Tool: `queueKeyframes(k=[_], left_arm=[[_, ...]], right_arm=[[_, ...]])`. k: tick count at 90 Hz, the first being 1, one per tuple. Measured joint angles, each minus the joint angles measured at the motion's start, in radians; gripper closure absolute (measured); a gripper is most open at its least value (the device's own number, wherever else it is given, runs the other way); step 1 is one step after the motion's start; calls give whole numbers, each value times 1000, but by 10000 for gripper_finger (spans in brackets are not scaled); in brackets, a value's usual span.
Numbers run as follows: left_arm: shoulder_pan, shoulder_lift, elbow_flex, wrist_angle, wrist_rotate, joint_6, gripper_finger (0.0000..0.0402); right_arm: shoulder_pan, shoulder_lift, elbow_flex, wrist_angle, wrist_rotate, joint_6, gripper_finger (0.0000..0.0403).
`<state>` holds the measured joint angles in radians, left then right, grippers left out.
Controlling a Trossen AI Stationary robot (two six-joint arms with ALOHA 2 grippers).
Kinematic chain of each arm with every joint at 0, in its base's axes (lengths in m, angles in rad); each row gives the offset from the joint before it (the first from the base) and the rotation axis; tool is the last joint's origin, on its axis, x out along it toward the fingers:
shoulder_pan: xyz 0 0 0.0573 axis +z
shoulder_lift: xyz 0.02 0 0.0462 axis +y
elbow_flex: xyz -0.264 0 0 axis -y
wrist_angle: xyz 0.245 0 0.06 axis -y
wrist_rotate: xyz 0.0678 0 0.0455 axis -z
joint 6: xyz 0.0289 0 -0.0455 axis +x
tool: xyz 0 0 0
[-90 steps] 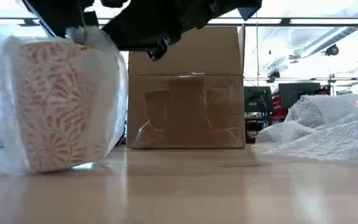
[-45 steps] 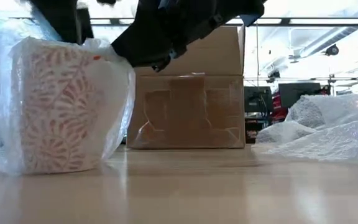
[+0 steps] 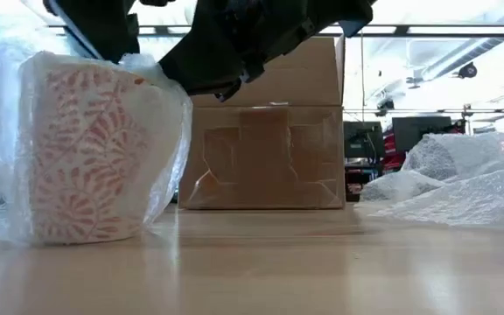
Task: Wrap mug
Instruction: Wrap the orange mug with the bubble wrap
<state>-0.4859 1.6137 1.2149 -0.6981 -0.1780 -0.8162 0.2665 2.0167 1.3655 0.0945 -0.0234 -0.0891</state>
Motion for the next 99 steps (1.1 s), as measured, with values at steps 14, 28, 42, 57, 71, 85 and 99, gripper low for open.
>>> queueKeyframes(k=[14, 28, 42, 57, 71, 85, 99], left_arm=[[-2, 72, -10, 0, 47, -5, 402], [0, 99, -39, 27, 45, -5, 402], [-1, 90, -73, 84, 45, 6, 402], [0, 80, -67, 99, 47, 19, 402], [0, 55, -46, 94, 53, 20, 402], [-4, 25, -3, 26, 67, 20, 402], [-4, -33, 67, -87, 9, 22, 402]], right_arm=[[0, 0, 1, 11, 0, -1, 384], [4, -30, 0, -22, 0, -7, 384], [18, -63, -2, -16, -3, -20, 384], [20, -16, -1, 4, -6, -27, 384], [20, 4, 4, 5, -8, -27, 384], [19, -1, 4, 5, 0, -30, 384], [19, -1, 2, -4, -3, -27, 384]])
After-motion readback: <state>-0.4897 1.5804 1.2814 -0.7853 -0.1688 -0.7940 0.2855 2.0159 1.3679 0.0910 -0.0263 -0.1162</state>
